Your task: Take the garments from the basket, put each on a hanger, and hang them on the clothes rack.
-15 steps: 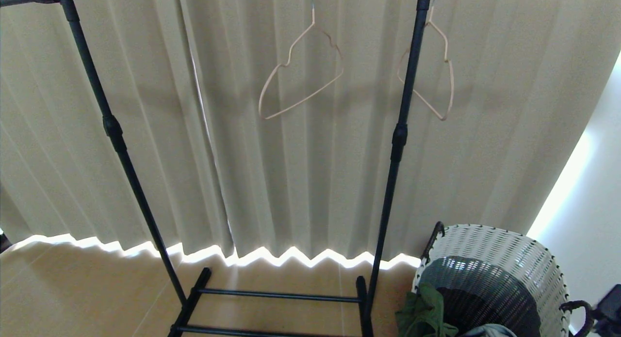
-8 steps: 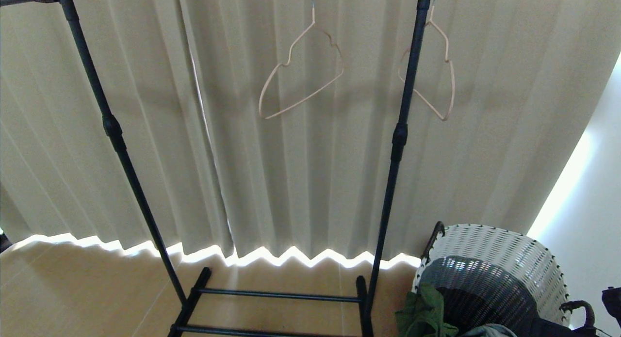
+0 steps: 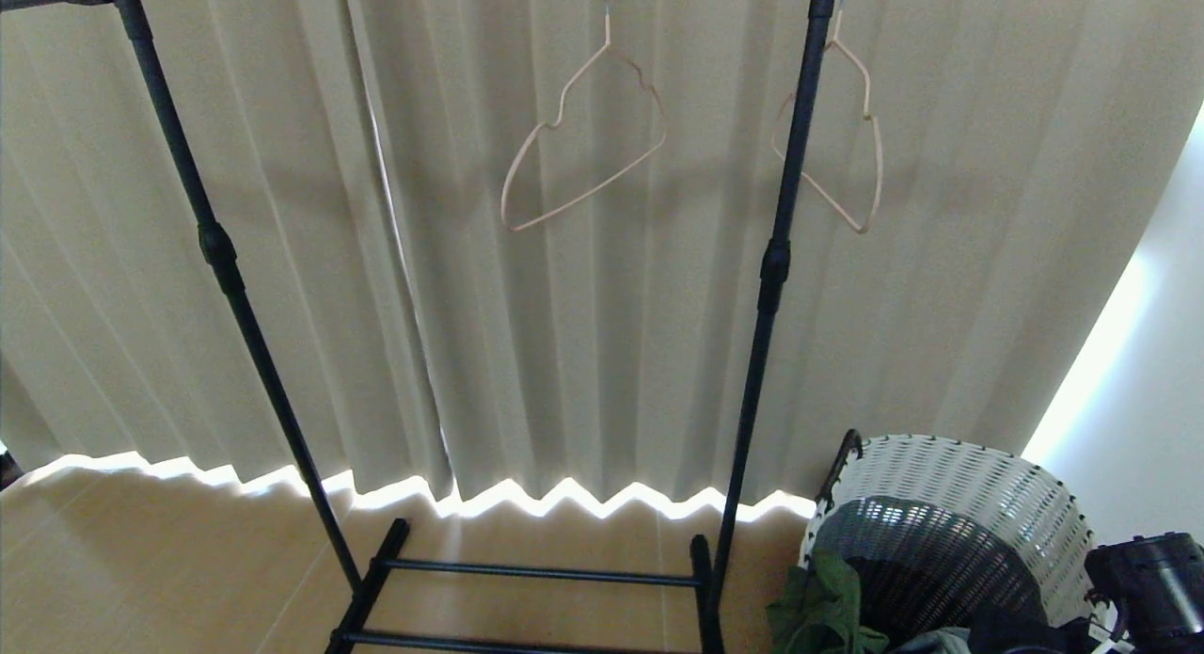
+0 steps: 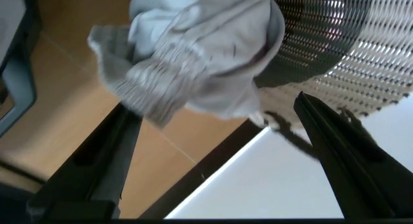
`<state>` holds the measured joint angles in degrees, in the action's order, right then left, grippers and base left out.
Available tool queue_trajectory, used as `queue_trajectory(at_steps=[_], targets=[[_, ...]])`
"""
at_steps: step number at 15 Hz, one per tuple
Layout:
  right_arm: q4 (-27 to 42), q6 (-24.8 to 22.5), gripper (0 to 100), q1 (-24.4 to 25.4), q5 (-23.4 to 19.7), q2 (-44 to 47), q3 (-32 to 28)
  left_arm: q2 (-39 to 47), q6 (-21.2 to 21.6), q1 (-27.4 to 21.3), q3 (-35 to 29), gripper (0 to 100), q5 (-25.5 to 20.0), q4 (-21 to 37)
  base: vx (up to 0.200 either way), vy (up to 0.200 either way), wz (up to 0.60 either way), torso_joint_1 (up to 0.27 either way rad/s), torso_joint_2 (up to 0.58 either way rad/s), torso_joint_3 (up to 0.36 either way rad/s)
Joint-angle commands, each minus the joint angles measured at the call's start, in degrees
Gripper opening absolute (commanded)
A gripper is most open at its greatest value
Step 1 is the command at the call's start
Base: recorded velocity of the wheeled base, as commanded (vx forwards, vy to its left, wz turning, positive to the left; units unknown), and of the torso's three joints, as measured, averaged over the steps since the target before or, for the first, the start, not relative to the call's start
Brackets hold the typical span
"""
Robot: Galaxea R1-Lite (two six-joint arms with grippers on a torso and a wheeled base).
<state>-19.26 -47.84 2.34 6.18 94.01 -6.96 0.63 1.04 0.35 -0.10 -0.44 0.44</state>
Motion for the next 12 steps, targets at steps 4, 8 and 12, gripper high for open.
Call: queue_trajectory(at_steps=[4, 8, 12], targets=[[-8.86, 0.02, 100, -0.14, -0.12, 8.64, 3.09, -0.02, 0.02, 0.09, 0.01, 100, 0.0, 0.0, 0.0, 0.0, 0.0, 0.0, 0.0, 0.0], [-12.64, -0.06, 100, -0.14, -0.38, 7.85, 3.45, -0.02, 0.02, 0.0, 0.01, 100, 0.09, 0.0, 0.0, 0.0, 0.0, 0.0, 0.0, 0.0], [-17.13, -0.15, 0, -0.14, -0.73, 8.82, 3.71, -0.02, 0.11, 0.09, 0.01, 100, 0.18, 0.0, 0.0, 0.0, 0.0, 0.0, 0.0, 0.0]])
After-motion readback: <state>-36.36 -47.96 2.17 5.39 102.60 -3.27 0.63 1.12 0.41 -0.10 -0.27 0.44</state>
